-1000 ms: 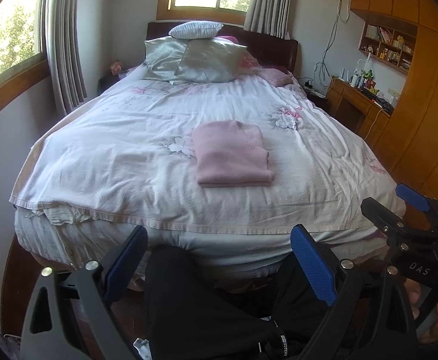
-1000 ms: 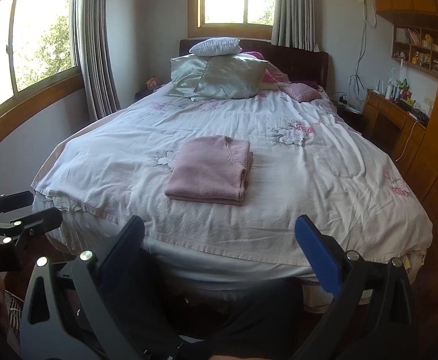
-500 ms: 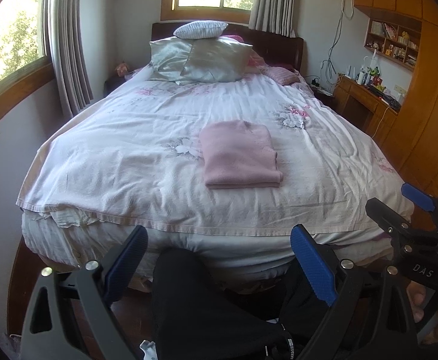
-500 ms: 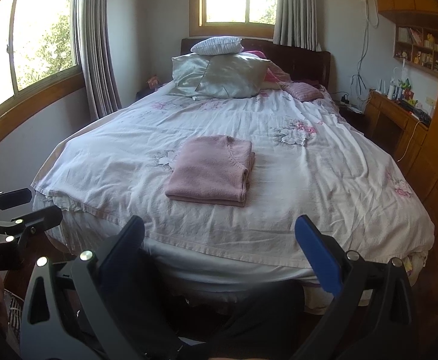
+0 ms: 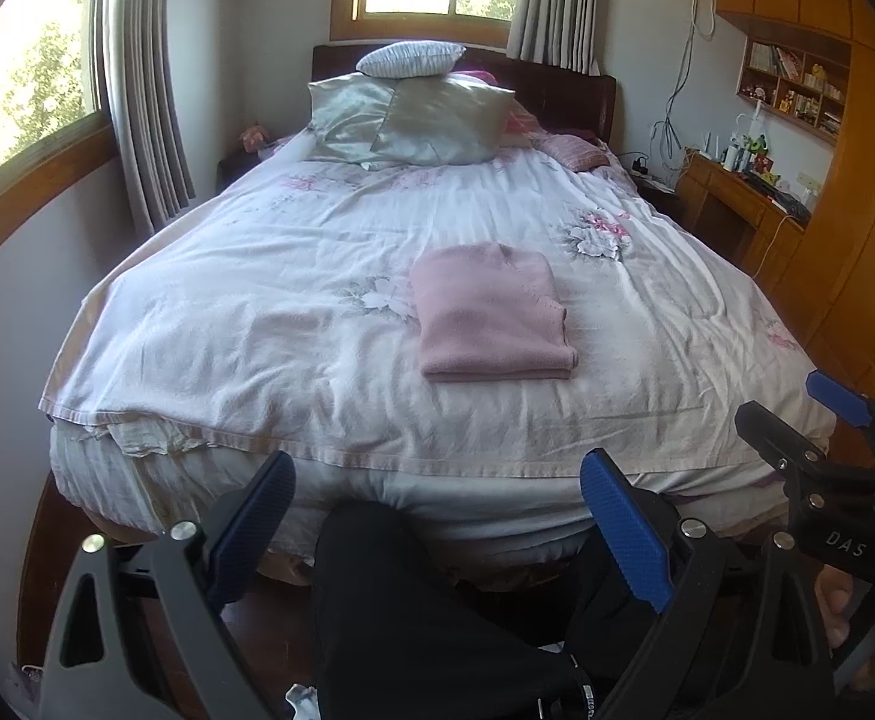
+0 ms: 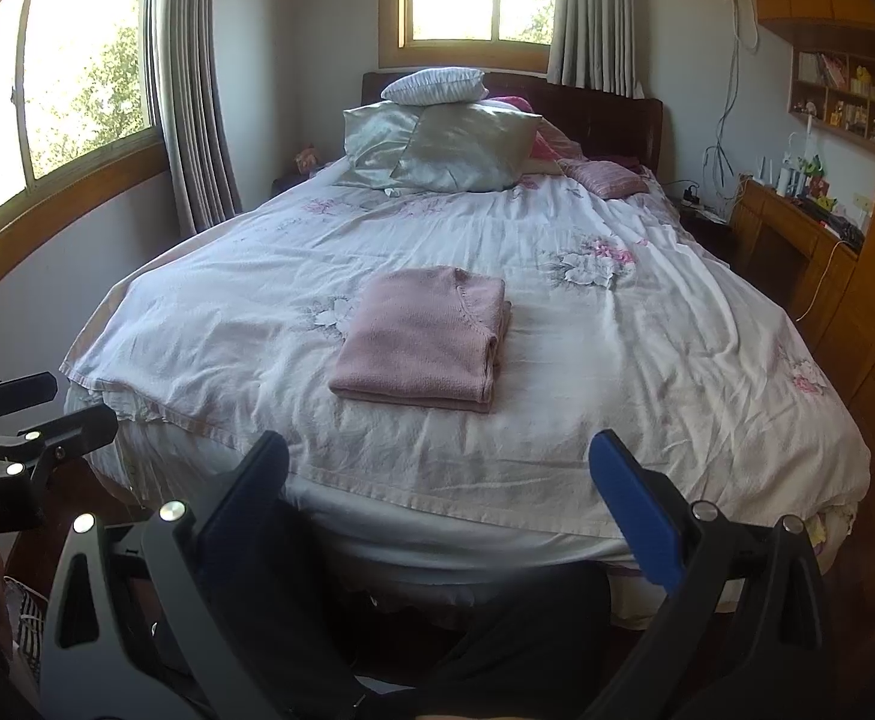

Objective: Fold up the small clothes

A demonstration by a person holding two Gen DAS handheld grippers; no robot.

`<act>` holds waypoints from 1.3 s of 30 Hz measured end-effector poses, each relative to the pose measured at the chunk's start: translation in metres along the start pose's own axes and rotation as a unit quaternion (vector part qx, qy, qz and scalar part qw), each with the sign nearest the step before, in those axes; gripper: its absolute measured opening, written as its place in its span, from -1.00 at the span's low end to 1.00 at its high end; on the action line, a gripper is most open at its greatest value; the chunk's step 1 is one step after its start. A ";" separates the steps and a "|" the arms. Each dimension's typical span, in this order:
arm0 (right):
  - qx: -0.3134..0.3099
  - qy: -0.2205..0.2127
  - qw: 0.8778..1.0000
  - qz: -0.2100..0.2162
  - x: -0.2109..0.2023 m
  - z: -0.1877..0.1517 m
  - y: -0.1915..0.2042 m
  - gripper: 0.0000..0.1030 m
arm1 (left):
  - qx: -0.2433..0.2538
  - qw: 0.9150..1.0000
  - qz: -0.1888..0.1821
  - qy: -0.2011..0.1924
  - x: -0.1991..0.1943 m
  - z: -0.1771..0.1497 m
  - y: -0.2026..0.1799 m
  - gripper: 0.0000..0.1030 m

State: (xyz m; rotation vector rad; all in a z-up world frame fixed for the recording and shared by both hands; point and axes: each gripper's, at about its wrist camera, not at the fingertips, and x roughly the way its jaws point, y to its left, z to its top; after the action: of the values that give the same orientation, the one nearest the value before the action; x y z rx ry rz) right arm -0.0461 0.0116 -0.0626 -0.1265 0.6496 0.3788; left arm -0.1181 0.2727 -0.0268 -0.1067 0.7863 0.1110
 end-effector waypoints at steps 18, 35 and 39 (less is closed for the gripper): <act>0.001 0.007 1.000 0.009 0.018 0.000 -0.002 0.94 | 0.003 1.000 0.004 0.016 0.017 0.002 -0.003 0.87; 0.003 0.010 1.000 0.007 0.021 0.000 -0.003 0.94 | 0.003 1.000 0.005 0.020 0.021 0.002 -0.003 0.87; 0.003 0.011 1.000 0.007 0.022 0.000 -0.004 0.94 | 0.003 1.000 0.005 0.020 0.021 0.002 -0.003 0.87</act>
State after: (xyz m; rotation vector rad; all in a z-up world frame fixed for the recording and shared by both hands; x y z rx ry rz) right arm -0.0288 0.0146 -0.0757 -0.1210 0.6741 0.3898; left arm -0.1014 0.2716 -0.0403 -0.0989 0.8279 0.1161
